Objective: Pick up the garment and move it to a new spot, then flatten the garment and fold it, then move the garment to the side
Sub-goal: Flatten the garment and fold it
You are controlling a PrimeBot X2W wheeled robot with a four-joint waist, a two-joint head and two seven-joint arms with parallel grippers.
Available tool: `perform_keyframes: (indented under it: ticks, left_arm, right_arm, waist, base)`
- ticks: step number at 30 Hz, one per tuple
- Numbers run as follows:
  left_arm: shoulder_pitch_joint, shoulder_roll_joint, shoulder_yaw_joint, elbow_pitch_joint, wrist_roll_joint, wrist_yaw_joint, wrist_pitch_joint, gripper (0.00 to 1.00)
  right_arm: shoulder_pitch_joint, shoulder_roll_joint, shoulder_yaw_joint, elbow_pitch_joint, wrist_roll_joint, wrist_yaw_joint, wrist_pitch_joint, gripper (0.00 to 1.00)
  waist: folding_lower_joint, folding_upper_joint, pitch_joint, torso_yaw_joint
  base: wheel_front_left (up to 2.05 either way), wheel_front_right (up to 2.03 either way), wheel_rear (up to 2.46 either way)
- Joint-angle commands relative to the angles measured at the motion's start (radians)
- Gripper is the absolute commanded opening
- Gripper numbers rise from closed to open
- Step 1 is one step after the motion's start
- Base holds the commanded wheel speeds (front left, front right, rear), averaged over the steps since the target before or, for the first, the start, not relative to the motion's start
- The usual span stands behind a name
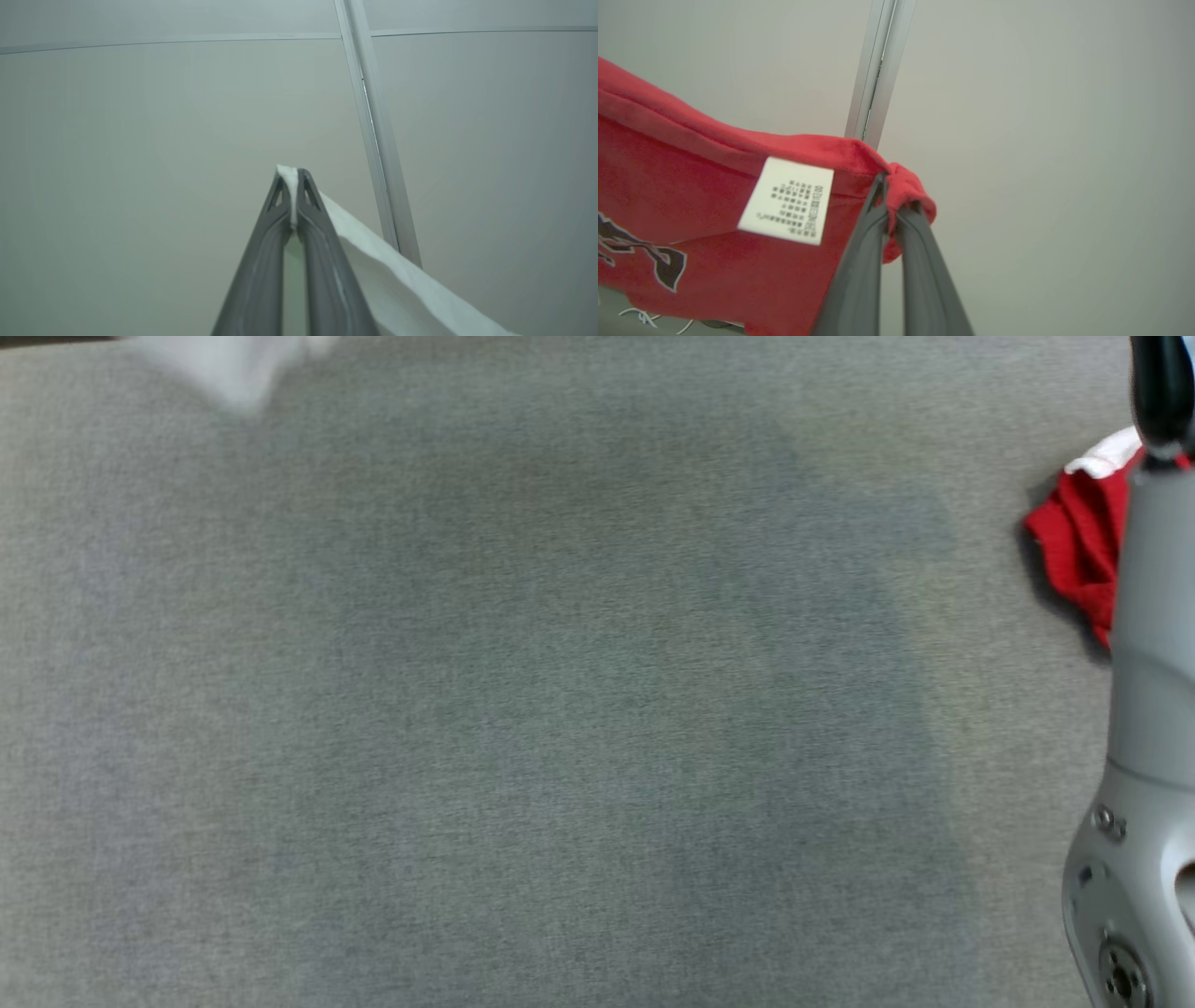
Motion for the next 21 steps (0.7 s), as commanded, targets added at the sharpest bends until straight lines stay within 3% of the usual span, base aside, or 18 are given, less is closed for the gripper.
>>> perform_keyframes:
  ticks: [1, 11, 21]
  left_arm:
    - [-0.011, -0.017, -0.011, 0.035, 0.006, -0.003, -0.012, 0.00]
    - [0.070, -0.112, -0.081, 0.271, -0.003, -0.016, -0.132, 0.00]
    - [0.241, -0.123, -0.105, 0.337, -0.047, -0.052, -0.204, 0.00]
  right_arm:
    - [-0.030, 0.008, 0.000, 0.043, -0.013, 0.000, -0.013, 0.00]
    - [-0.119, 0.022, 0.007, 0.442, -0.079, 0.000, -0.148, 0.00]
    - [-0.077, 0.021, -0.028, 0.615, -0.137, 0.000, -0.268, 0.00]
  waist:
    - [-0.0003, 0.0000, 0.012, 0.015]
    - [-0.0003, 0.0000, 0.100, 0.085]
    - [-0.0003, 0.0000, 0.146, 0.094]
  base:
    - [0.00, 0.00, 0.00]
    - [0.00, 0.00, 0.00]
    - [0.00, 0.00, 0.00]
